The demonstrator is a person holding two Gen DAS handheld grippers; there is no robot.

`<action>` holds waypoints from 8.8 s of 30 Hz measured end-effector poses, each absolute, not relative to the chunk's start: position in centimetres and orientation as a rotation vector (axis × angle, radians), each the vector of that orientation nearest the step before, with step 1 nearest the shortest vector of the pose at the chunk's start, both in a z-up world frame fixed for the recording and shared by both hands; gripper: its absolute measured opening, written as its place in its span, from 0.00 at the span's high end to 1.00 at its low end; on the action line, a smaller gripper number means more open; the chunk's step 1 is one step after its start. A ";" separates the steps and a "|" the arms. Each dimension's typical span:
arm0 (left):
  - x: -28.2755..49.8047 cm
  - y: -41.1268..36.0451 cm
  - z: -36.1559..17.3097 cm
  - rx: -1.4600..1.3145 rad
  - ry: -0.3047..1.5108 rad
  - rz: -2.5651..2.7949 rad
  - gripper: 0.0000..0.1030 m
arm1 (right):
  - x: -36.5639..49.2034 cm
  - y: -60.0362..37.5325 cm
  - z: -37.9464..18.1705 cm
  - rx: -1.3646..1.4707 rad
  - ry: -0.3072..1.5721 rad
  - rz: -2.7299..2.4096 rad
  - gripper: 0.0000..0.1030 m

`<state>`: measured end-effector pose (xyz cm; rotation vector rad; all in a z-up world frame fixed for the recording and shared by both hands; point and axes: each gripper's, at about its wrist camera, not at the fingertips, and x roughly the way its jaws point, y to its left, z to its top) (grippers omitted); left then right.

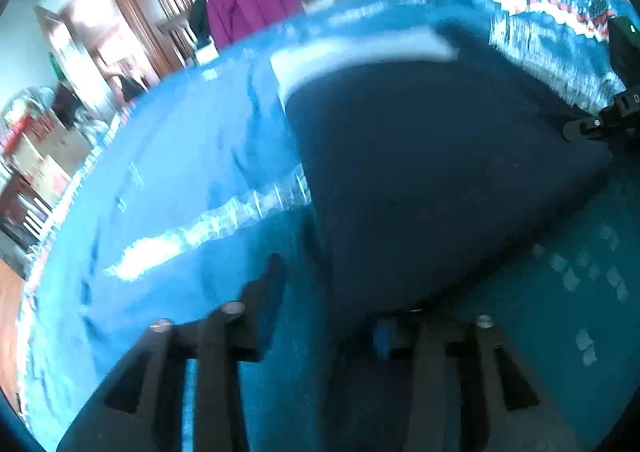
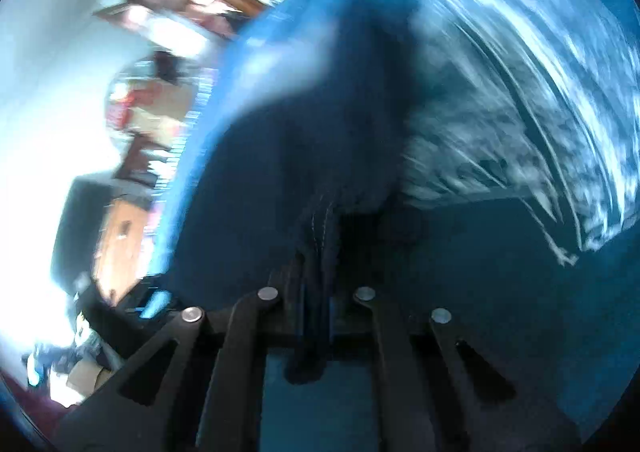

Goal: Fold small clothes

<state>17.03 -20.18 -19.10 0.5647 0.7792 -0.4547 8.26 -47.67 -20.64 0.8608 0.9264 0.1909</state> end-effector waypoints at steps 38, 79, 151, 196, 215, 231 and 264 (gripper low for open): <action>15.7 -18.7 -18.8 0.461 0.793 -0.552 0.44 | 10.1 -48.2 -19.7 0.646 0.859 -0.010 1.00; 29.6 -26.1 -14.4 0.412 0.686 -0.628 0.82 | 10.1 -49.1 -20.4 0.664 0.777 0.040 1.00; 8.7 -19.6 -20.8 0.340 0.976 -0.380 0.00 | -4.5 -29.9 -17.9 0.203 1.008 -0.302 0.00; 3.1 -17.4 4.4 0.171 0.603 -0.394 0.00 | -8.3 -28.7 2.5 0.116 0.671 -0.404 0.00; -0.9 -13.7 9.8 0.147 0.524 -0.360 0.00 | -9.0 -26.4 6.8 0.146 0.629 -0.367 0.00; 0.0 -14.4 8.5 0.146 0.581 -0.383 0.00 | -8.6 -25.4 6.2 0.134 0.658 -0.376 0.00; -0.7 -14.4 9.0 0.139 0.478 -0.339 0.00 | -9.2 -25.5 7.0 0.051 0.599 -0.476 0.00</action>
